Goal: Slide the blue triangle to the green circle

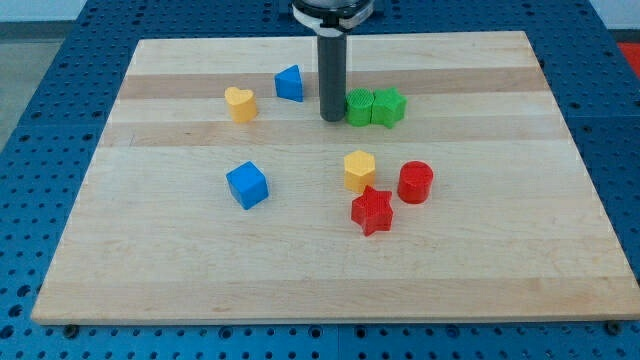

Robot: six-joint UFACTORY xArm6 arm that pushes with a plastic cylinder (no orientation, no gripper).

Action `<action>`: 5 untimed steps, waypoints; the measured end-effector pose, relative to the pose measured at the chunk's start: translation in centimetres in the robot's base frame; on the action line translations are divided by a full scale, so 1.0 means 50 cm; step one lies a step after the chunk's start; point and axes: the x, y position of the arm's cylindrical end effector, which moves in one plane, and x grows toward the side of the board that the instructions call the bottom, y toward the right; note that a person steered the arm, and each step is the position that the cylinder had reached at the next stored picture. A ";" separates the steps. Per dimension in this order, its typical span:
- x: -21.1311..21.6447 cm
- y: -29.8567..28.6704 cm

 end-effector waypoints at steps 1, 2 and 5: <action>0.000 0.000; 0.000 0.000; 0.000 -0.070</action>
